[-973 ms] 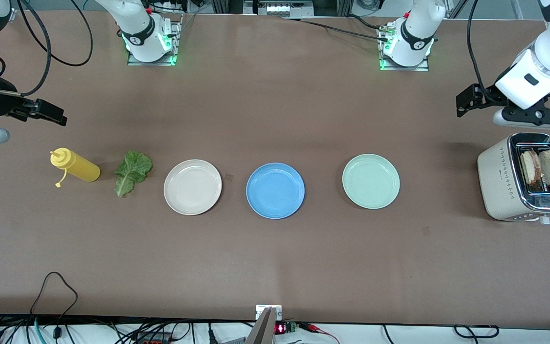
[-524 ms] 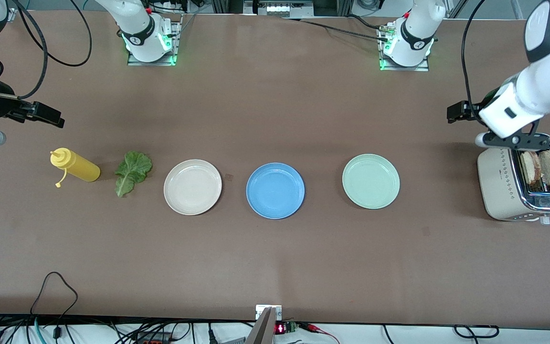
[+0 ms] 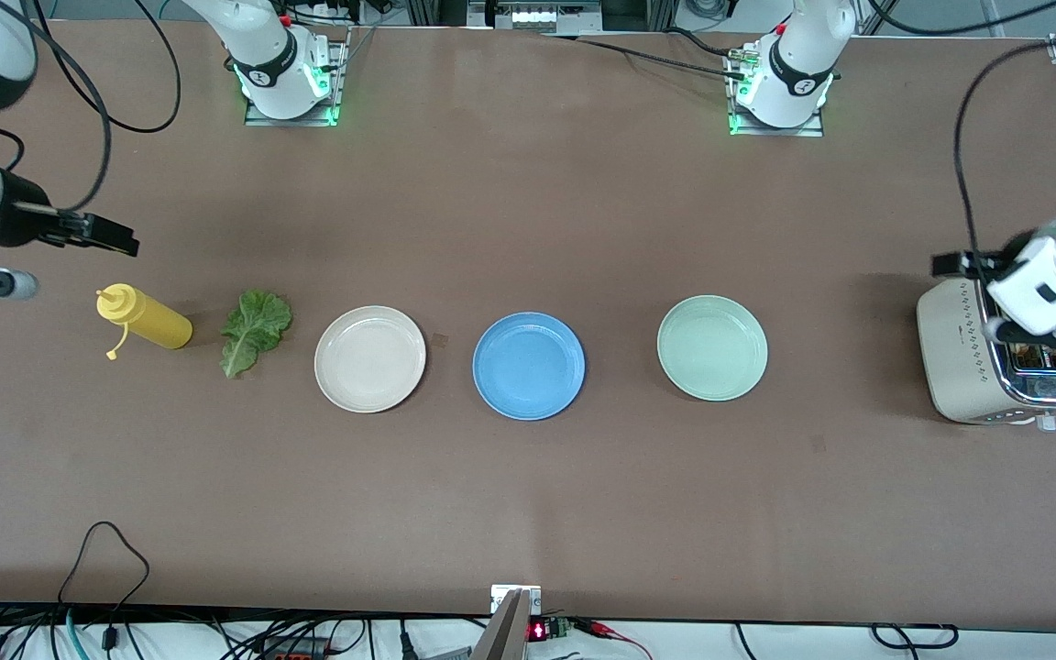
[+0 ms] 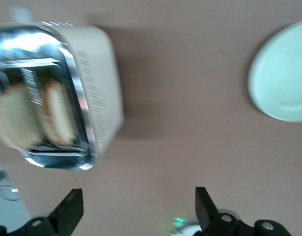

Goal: Make sandwich in blue plate with both arms
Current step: 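Reach the left gripper to the toaster while the right gripper approaches the lettuce, then grasp a bread slice from the toaster with the left gripper and lift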

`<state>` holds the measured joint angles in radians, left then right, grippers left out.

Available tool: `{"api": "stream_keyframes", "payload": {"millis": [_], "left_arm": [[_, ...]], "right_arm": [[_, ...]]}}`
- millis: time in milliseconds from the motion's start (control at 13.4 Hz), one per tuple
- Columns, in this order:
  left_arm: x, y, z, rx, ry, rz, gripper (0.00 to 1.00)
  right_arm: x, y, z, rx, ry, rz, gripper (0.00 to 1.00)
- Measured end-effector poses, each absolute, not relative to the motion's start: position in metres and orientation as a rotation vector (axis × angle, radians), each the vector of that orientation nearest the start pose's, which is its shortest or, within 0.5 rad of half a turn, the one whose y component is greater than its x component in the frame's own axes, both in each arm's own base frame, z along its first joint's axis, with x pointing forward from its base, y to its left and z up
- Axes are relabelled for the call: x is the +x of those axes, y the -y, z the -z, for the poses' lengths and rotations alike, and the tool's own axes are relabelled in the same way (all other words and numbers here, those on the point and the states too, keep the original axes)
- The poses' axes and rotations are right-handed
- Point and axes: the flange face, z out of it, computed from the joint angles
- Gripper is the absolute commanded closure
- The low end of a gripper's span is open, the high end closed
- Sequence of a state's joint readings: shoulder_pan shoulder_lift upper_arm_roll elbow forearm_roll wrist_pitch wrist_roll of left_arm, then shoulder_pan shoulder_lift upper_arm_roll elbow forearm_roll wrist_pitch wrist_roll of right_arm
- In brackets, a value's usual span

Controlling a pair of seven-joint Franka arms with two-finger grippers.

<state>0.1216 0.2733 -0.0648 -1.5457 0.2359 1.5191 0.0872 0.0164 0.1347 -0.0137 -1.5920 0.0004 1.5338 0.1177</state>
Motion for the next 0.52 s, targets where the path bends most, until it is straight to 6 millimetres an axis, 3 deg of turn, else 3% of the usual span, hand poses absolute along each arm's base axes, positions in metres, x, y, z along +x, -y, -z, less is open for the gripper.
{"api": "stream_keyframes", "payload": {"millis": [150, 300, 449, 524], "left_arm": [[0.619, -0.092, -0.461, -2.878, -0.076, -0.403, 0.05], [0.625, -0.134, -0.442, -2.898, -0.130, -0.357, 0.07], [0.623, -0.170, -0.418, -2.913, -0.171, -0.337, 0.15], [0.619, -0.178, -0.407, -2.919, -0.185, -0.352, 0.18]], "right_arm": [[0.587, -0.005, -0.522, -3.134, -0.172, -0.339, 0.00], [0.589, -0.005, -0.512, -3.135, -0.170, -0.364, 0.00], [0.591, -0.005, -0.507, -3.136, -0.171, -0.379, 0.00], [0.591, -0.005, -0.506, -3.135, -0.171, -0.383, 0.00]]}}
